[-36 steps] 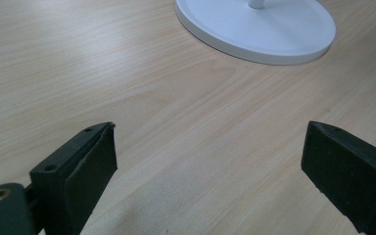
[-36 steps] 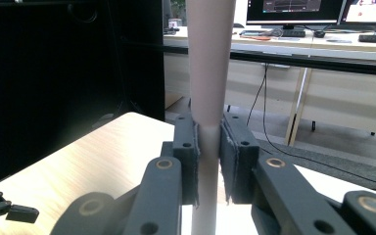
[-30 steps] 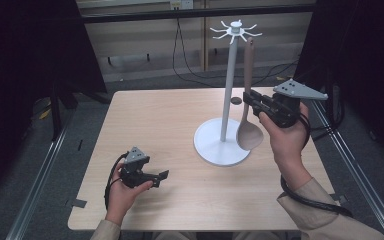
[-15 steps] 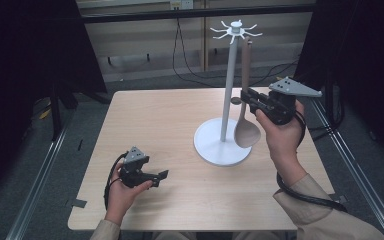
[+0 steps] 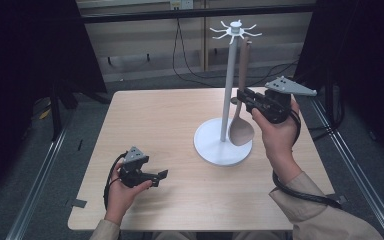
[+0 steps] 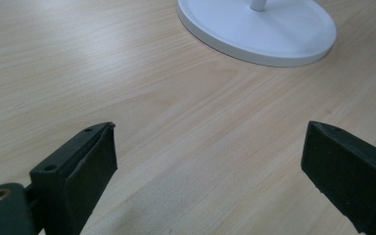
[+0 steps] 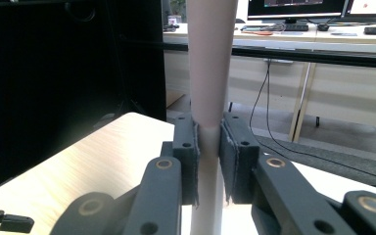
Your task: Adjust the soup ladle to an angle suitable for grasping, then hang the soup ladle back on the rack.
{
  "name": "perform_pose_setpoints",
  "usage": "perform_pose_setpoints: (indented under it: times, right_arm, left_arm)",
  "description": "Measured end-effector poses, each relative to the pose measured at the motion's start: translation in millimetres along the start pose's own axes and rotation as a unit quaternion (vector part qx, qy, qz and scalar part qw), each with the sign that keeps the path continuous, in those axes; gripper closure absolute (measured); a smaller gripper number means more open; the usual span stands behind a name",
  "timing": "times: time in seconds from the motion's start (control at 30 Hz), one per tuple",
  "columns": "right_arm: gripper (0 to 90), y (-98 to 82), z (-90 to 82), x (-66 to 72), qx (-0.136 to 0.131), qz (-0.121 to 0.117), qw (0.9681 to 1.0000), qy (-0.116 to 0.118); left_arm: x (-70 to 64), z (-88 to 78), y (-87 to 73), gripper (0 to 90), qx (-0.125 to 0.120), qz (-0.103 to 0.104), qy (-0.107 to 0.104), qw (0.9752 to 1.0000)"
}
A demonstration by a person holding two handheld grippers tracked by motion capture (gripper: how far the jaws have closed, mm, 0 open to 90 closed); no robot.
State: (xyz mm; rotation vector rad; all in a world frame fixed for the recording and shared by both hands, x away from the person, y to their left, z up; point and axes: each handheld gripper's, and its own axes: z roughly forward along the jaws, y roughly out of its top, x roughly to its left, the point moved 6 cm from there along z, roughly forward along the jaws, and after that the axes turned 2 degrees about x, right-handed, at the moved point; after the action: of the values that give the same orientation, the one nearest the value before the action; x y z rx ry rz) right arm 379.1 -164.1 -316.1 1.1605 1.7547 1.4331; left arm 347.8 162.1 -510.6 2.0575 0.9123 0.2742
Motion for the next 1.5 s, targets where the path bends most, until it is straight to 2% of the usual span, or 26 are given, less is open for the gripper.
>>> perform_pose_setpoints:
  times: [1.1, 1.5]
  right_arm:
    - [77.7, -1.0, 3.2, 1.8, -0.003, 0.014, 0.9999, 0.002]
    - [72.1, -1.3, 3.5, 2.0, 0.0, 0.018, 0.9998, 0.003]
  left_arm:
    - [-0.3, 0.9, 2.0, 6.3, -0.001, -0.001, 0.0, 1.0]
    - [1.0, 1.4, 0.9, 6.3, 0.001, -0.001, 0.001, 1.0]
